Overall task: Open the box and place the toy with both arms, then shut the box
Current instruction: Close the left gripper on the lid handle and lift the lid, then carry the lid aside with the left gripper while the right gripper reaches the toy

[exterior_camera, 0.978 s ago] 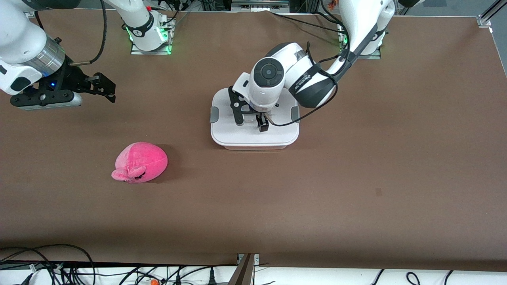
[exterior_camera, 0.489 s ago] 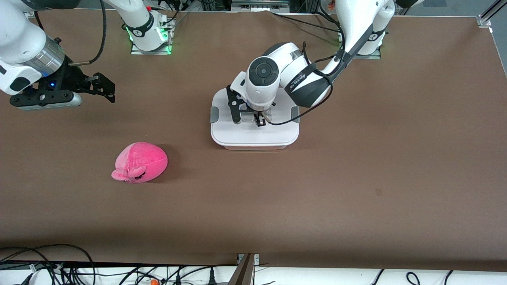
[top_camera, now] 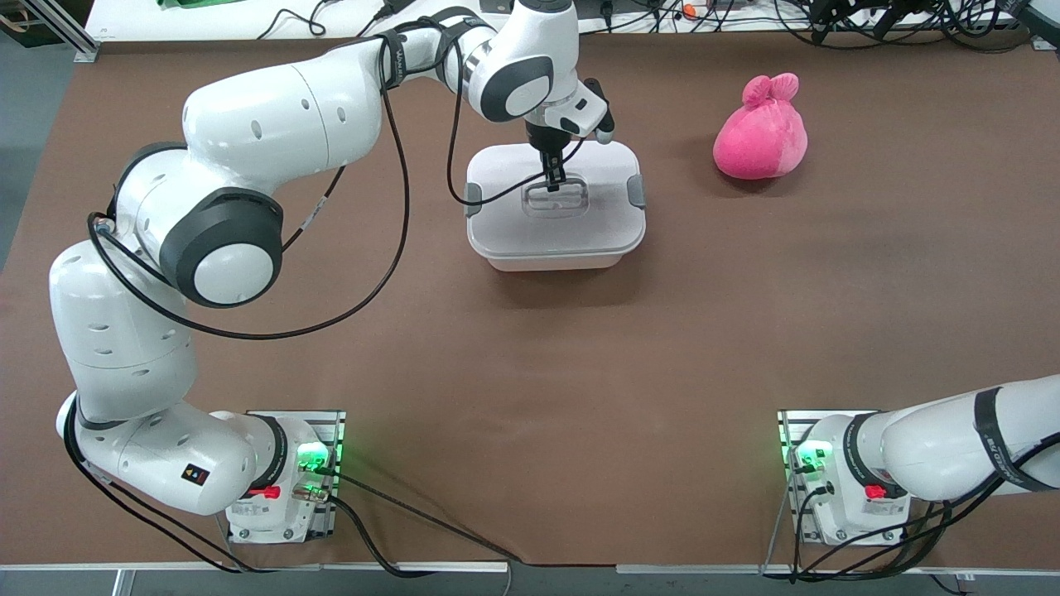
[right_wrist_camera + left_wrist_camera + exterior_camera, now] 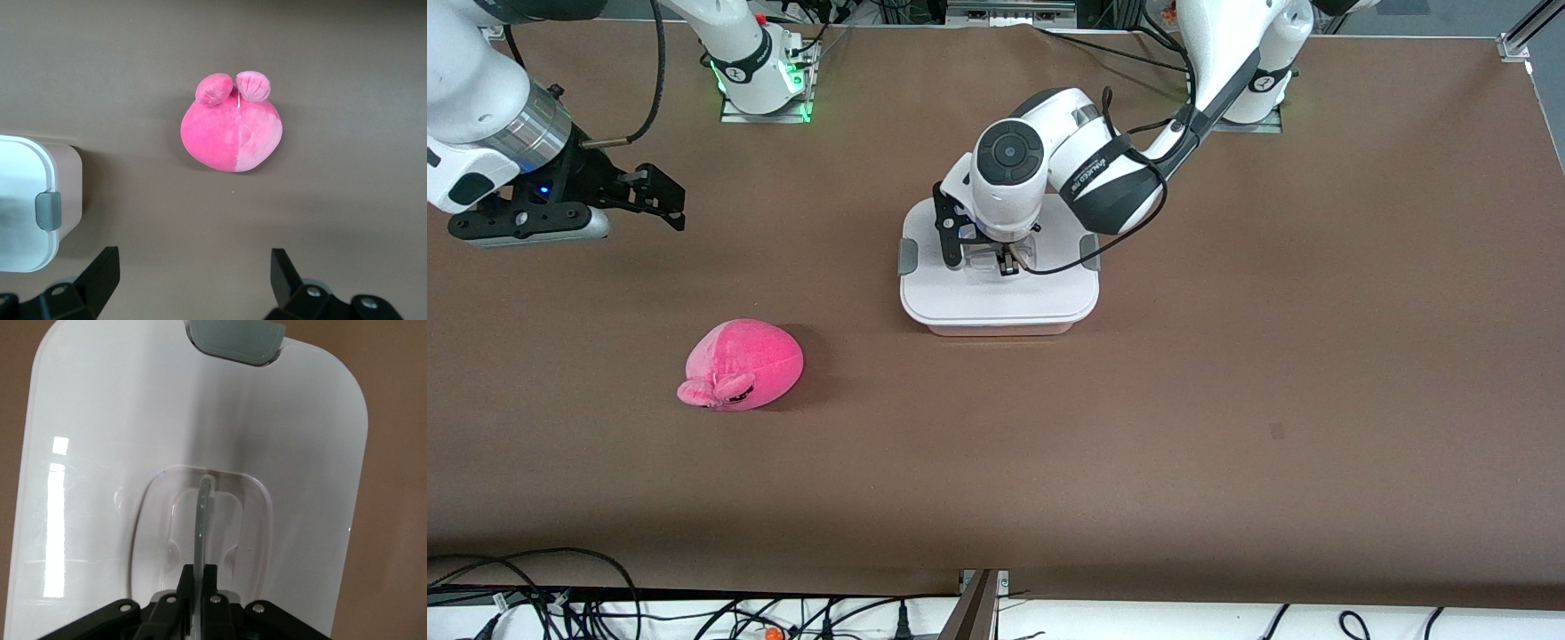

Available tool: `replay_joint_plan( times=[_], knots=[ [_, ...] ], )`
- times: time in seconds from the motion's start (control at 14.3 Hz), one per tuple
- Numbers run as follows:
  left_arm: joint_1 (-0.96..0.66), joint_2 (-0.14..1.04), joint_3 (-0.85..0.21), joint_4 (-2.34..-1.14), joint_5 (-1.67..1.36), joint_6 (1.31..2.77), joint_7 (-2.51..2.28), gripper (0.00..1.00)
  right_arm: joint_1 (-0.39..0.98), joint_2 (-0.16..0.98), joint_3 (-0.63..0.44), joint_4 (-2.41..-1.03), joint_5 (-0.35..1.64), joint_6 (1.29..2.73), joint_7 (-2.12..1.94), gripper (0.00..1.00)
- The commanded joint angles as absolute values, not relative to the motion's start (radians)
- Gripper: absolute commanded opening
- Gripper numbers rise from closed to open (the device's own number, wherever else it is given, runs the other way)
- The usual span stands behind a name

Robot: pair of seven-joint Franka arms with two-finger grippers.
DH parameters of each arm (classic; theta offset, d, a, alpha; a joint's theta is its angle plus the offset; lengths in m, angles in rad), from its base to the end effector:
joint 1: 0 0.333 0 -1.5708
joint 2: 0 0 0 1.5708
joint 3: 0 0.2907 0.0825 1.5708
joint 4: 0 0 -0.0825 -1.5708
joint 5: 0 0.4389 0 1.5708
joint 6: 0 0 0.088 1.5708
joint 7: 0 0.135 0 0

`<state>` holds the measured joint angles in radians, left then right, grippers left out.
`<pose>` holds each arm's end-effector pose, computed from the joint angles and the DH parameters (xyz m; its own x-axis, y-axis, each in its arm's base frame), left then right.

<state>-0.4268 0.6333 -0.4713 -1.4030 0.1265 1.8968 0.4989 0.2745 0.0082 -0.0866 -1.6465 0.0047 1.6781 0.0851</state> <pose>0.5070 -0.5389 0.2881 0.1979 -0.9802 0.0096 -0.9660 -0.1934 0.1715 0.6092 0.1166 0.5356 0.9945 0.1021 0.0230 0.1023 -0.9947 -0.0060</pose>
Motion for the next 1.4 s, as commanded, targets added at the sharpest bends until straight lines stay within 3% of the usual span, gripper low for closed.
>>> replay_joint_plan(
  times=[0.0,0.28,0.7,1.05,1.33],
  knots=[
    [-0.425,0.556,-0.483,-1.401,0.132,1.832,0.502,0.0,0.273,0.012,-0.084,-1.623,-0.009,1.657,0.091,1.0],
    [-0.364,0.436,-0.495,-1.396,0.123,1.717,0.546,0.0,0.265,0.021,-0.084,-1.626,-0.006,1.678,0.092,1.0],
    [-0.048,0.362,-0.488,-1.255,0.021,1.242,0.672,0.0,0.258,0.222,-0.087,-1.617,-0.112,1.7,0.055,1.0],
    [0.222,0.373,-0.468,-1.25,0.044,1.229,0.99,0.0,0.245,0.346,-0.089,-1.612,-0.046,1.862,0.043,1.0],
    [0.245,0.379,-0.469,-1.25,0.15,1.223,1.08,0.0,0.216,0.416,-0.087,-1.621,0.004,1.902,-0.043,1.0]
  ],
)
